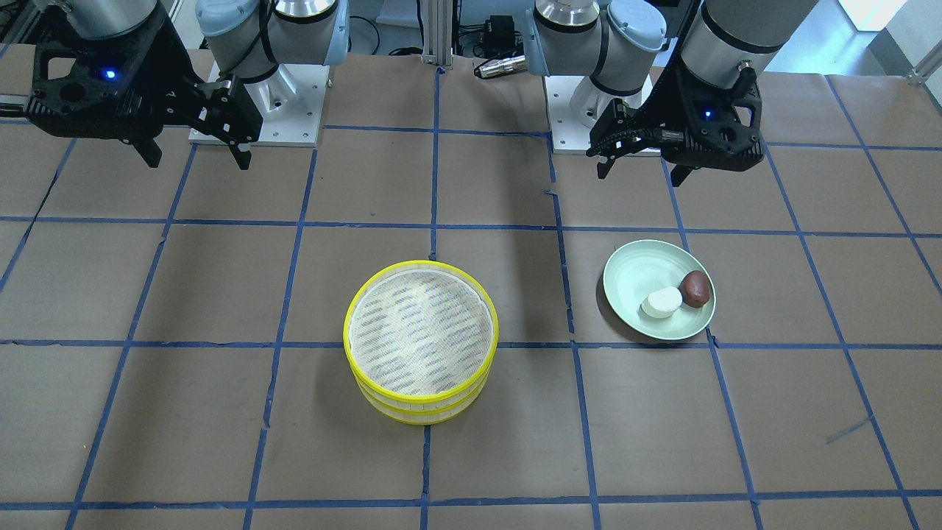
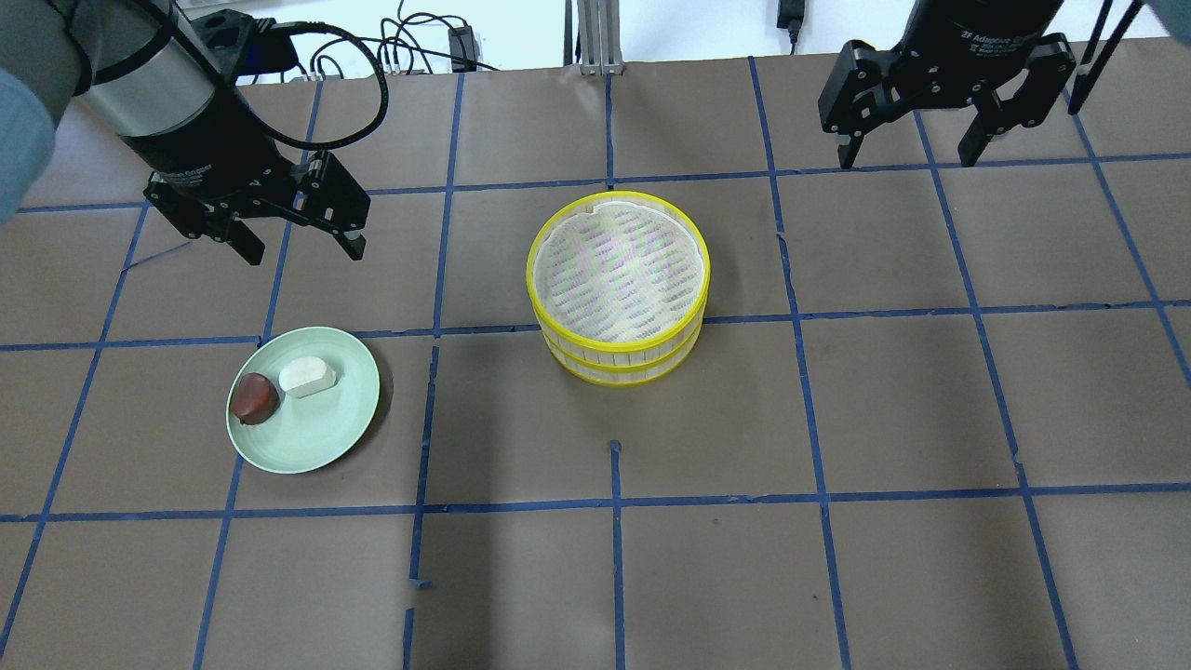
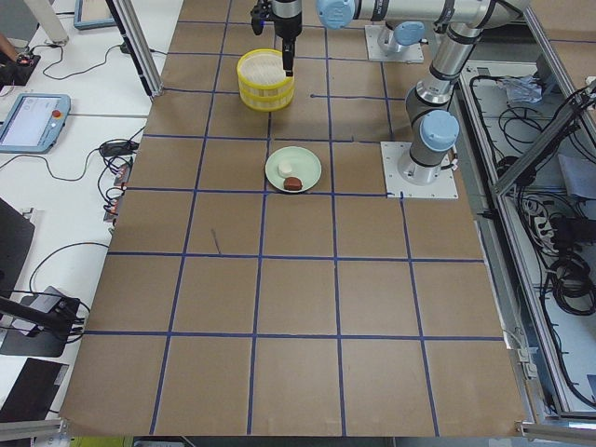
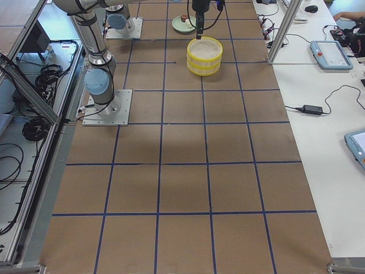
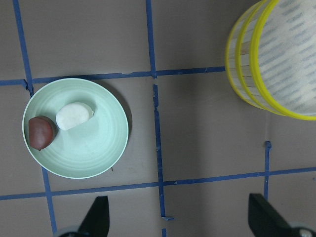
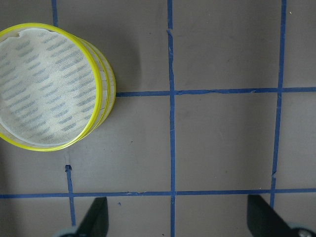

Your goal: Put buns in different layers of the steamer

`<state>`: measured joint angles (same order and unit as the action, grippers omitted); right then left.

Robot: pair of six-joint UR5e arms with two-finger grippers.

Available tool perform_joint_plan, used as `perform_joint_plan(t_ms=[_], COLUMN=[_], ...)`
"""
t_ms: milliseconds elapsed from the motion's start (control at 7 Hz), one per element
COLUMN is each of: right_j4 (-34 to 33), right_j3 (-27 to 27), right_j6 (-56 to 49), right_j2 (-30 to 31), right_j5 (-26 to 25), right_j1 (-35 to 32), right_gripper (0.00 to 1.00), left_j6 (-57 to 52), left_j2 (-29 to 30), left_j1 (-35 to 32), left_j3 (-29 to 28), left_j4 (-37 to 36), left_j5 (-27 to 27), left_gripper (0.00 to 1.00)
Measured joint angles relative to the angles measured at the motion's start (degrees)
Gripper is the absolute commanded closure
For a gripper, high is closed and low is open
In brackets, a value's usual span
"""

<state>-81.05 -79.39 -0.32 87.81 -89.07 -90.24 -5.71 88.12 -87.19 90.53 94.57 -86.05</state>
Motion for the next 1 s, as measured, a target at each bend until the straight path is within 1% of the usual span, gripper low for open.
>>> perform_joint_plan(t_ms=[286, 714, 857, 1000], right_j4=[-0.12, 0.13, -0.04, -0.5], right_j3=[-0.24, -0.38, -0.43, -0.75], right_j6=[-1.92, -1.62, -1.58, -1.48], right_j2=[0.06, 0.36, 0.37, 0.38], right_j5=[0.28, 0.91, 1.35, 2.35], right_j1=[0.14, 0.3, 0.35, 0.34], right_gripper=[0.0, 0.0, 0.0, 0.0], left_j6=[0.0, -1.32, -3.44, -6.27], left_j2=[-0.02, 0.01, 0.21, 0.49], left_j1=[0.0, 0.26, 1.47, 4.18], left_j3=[0.0, 0.45, 1.89, 4.29], left_j4=[0.0, 0.12, -0.48, -2.01], left_j5=[0.0, -0.77, -2.03, -3.41], left_gripper=[0.0, 0.0, 0.0, 0.0])
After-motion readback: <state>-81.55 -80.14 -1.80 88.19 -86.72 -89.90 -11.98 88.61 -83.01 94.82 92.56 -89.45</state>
